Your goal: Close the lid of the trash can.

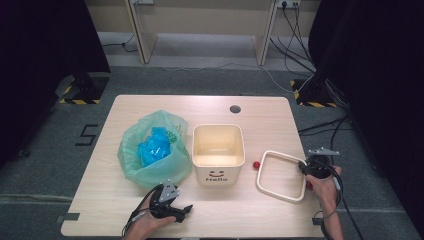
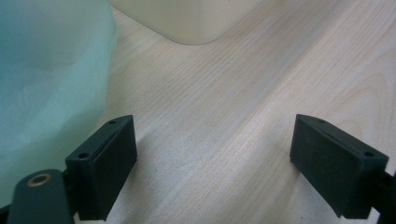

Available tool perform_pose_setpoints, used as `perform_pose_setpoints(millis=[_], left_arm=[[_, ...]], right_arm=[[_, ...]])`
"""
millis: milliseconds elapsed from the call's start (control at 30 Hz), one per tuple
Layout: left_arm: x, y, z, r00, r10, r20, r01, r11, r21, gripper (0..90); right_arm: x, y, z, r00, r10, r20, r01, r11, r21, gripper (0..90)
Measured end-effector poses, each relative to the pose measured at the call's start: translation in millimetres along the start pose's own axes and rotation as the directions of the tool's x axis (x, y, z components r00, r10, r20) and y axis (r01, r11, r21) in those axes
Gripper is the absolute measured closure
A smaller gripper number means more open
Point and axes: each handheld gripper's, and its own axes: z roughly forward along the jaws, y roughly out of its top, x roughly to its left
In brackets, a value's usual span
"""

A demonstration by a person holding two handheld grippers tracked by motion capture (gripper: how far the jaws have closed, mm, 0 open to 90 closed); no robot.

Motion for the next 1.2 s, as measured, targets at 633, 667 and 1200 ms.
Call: perform_pose_setpoints(millis=[633,667,1200], left_arm=[[0.4,0.1,-0.1,1.0000,-0.005,0.001,0.005,1.0000,-0.002,13.9],[0.5,0.0,-0.2,1.0000,-0.005,0.001,0.005,1.0000,-0.002,14.2],[-0.1,15.0,-13.4,0.9999,-0.014,0.005,0.015,0.9958,-0.090,15.5]], right_arm=[[0.9,7.5,-13.9,0.9997,0.015,-0.017,-0.016,0.997,-0.072,76.8],[0.6,8.1,-15.0,0.9996,0.016,-0.022,-0.017,0.997,-0.072,76.8],[-0.1,31.5,-34.9,0.9962,0.013,-0.086,-0.023,0.992,-0.124,76.8]])
